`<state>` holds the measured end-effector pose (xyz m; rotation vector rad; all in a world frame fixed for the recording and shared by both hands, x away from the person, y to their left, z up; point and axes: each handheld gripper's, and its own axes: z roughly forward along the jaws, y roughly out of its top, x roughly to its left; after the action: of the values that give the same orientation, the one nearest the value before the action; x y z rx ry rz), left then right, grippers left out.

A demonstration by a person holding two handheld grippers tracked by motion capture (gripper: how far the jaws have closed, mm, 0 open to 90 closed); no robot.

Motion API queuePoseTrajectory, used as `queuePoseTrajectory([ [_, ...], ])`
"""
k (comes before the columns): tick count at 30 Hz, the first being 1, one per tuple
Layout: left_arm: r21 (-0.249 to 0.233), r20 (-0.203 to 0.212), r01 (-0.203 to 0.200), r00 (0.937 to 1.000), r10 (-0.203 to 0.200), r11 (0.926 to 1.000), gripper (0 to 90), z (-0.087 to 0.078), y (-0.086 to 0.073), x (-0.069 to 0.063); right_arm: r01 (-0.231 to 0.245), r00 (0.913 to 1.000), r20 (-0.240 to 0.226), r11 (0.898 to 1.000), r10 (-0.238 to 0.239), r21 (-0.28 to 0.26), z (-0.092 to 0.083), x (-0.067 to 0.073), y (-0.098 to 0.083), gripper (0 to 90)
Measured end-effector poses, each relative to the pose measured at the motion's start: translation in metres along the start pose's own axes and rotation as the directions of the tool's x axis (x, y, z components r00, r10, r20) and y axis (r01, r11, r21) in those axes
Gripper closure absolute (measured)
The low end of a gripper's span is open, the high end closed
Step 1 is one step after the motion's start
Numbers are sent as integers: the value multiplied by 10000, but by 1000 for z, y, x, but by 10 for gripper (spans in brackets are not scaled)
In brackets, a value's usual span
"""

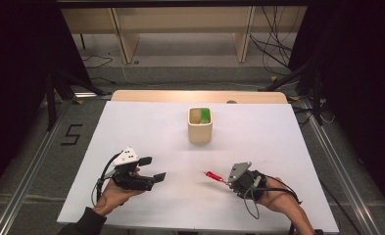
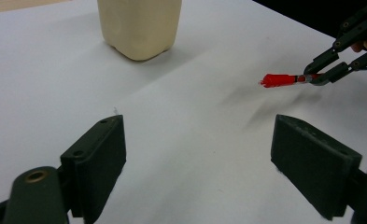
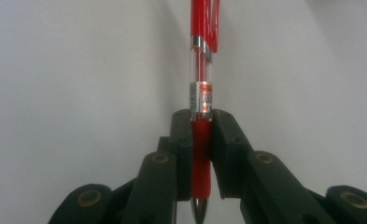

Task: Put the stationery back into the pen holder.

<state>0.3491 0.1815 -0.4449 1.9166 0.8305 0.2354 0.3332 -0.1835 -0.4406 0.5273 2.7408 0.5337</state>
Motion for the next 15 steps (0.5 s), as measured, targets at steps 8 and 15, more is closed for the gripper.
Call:
queuePoseTrajectory([
  [8,197,-101,146,9998,-144,9997,178,1,-3,5,1049,9886,1174,9907,-945,-865,-2,14,10,798],
  [15,188,-63,155,9999,-154,9997,179,0,-2,4,2615,9291,2973,9593,-2201,-1070,-3,34,17,799],
])
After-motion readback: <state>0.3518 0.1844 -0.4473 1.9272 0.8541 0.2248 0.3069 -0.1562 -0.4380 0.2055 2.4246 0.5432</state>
